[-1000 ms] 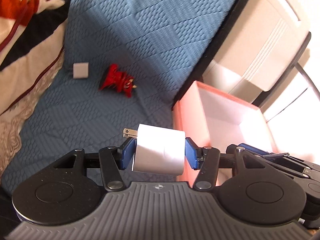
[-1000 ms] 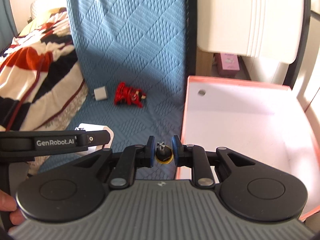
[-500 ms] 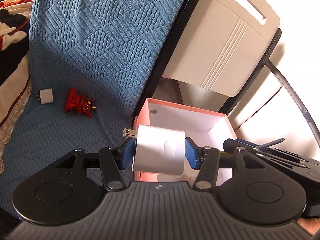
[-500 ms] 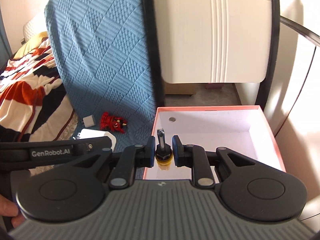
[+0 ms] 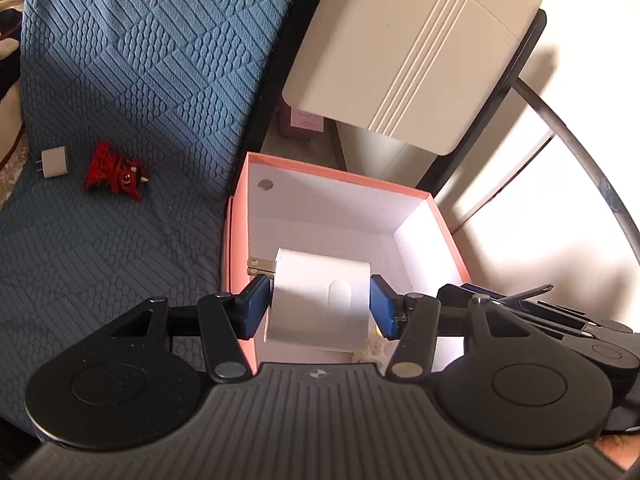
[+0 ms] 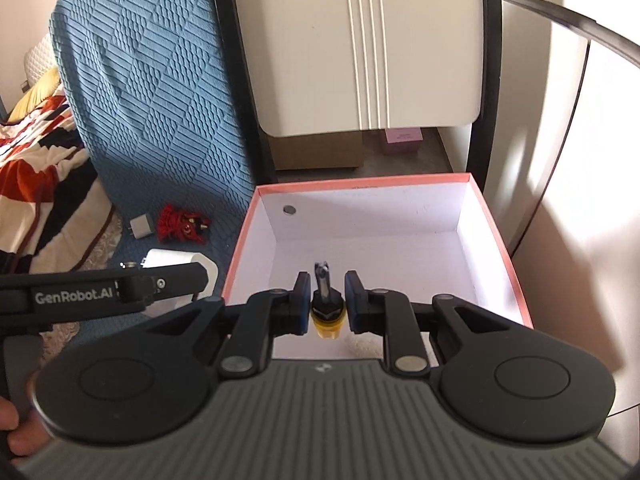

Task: Organize rigid objects
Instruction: 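Lift and carry the screwdriver and white charger over the pink box with both tools, then open the right tool to drop the screwdriver while the left tool releases the charger into the box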

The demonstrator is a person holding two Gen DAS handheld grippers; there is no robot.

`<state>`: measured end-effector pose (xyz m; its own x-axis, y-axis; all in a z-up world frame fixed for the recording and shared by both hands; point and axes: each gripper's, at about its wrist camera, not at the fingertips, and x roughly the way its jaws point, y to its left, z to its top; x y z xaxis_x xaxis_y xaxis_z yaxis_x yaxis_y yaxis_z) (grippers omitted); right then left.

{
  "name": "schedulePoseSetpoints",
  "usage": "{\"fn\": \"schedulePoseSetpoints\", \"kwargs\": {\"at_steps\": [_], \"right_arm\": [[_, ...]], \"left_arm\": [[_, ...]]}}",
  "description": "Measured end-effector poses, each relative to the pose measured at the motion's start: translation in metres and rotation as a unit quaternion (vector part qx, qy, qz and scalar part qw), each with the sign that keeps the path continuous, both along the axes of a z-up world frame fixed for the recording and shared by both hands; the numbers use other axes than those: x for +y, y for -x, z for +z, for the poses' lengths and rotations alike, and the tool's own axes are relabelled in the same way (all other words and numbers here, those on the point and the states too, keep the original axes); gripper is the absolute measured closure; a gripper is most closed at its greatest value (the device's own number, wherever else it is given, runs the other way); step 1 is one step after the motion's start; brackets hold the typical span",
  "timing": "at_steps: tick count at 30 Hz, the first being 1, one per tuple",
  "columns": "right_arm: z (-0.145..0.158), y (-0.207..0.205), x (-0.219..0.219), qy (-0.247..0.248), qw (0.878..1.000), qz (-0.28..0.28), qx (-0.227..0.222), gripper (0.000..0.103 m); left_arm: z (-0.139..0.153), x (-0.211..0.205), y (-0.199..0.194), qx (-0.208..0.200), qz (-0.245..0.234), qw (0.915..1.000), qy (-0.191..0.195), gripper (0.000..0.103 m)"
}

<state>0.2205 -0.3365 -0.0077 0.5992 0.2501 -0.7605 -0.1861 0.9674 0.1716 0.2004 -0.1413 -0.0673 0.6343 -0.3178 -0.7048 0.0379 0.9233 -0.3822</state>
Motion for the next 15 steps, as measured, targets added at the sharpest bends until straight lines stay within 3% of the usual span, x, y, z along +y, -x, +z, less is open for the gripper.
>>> {"fn": "schedulePoseSetpoints", "kwargs": {"at_steps": [7, 15], "right_arm": [[-0.039, 0.010, -0.019, 0.008, 0.999, -0.015, 0.042, 0.082], [-0.068, 0.017, -0.033, 0.016, 0.997, -0.028, 0.072, 0.081]], "left_arm": [[-0.032, -0.020, -0.004, 0.031, -0.016, 0.9993, -0.016, 0.044], [-0.045, -0.032, -0.011, 0.055, -0.028, 0.9976, -0.031, 0.044]]}}
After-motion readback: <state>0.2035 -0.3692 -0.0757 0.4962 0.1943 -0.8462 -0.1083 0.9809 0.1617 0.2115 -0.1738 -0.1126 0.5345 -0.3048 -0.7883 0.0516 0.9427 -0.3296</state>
